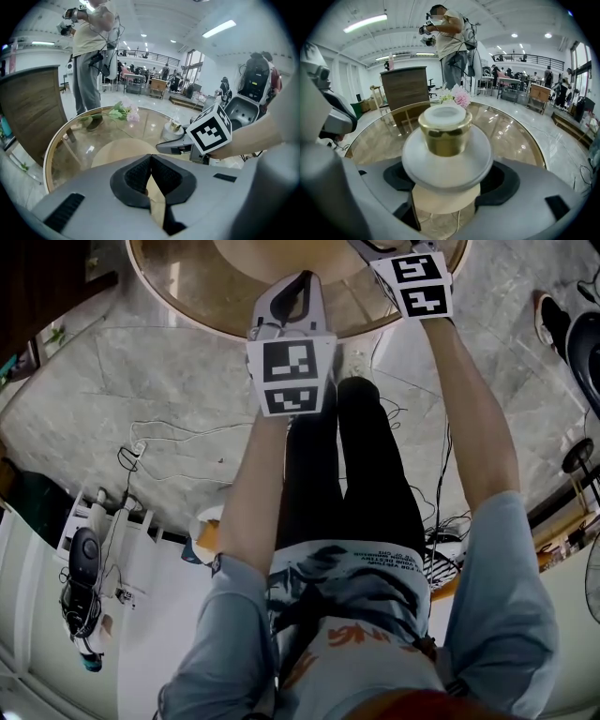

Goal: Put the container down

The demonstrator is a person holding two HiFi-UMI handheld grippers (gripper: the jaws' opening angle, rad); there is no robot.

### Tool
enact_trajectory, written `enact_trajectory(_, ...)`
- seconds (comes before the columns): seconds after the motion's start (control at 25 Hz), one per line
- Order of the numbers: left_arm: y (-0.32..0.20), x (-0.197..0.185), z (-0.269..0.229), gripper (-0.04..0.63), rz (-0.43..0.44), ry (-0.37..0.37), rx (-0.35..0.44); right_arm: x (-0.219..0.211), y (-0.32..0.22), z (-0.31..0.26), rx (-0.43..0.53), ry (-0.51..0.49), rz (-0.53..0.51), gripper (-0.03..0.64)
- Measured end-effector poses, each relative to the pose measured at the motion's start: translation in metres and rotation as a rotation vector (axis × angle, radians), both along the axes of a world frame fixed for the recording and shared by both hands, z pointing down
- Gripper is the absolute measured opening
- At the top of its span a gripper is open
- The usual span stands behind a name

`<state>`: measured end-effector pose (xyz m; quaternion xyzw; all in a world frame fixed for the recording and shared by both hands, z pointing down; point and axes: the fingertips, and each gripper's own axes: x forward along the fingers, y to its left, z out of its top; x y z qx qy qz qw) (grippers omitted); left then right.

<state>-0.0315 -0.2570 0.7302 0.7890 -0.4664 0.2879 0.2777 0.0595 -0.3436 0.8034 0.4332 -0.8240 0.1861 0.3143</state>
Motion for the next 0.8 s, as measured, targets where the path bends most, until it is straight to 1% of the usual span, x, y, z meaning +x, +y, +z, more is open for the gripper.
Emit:
enact_trajectory(0.12,0.011,0.0,-0.005,0.026,-0.006,0.001,0.001,0.006,0.018,-0.001,-0.035,-0.019,0.028,0.404)
enact_trajectory(0.16,0.015,0.0,-0.007,0.026,-0.008,0.001,0.002,0.009,0.028,-0.002,-0.043,-0.026,0.037,0.407)
enact_trajectory(0.32,0.031,-0.002,-0.012,0.026,-0.026,0.0,-0.001,0.022,0.075,-0.004,-0.086,-0.063,0.066,0.405)
enact_trajectory(0.44,0.044,0.001,-0.018,0.026,-0.035,0.002,-0.001,0.03,0.109,-0.009,-0.119,-0.098,0.084,0.379)
enact_trajectory(0.48,0.049,0.002,-0.022,0.026,-0.04,0.004,0.0,0.031,0.12,-0.013,-0.128,-0.111,0.087,0.354)
enact_trajectory(0.56,0.058,0.002,-0.028,0.026,-0.049,0.005,0.0,0.032,0.139,-0.021,-0.141,-0.131,0.082,0.268)
enact_trajectory(0.6,0.064,0.002,-0.033,0.026,-0.053,0.006,0.001,0.031,0.148,-0.026,-0.146,-0.138,0.076,0.236)
enact_trajectory(0.72,0.079,0.005,-0.052,0.026,-0.067,0.016,0.012,0.03,0.171,-0.048,-0.152,-0.147,0.064,0.168)
enact_trajectory(0.8,0.089,0.007,-0.066,0.026,-0.077,0.022,0.017,0.035,0.181,-0.066,-0.154,-0.156,0.083,0.088)
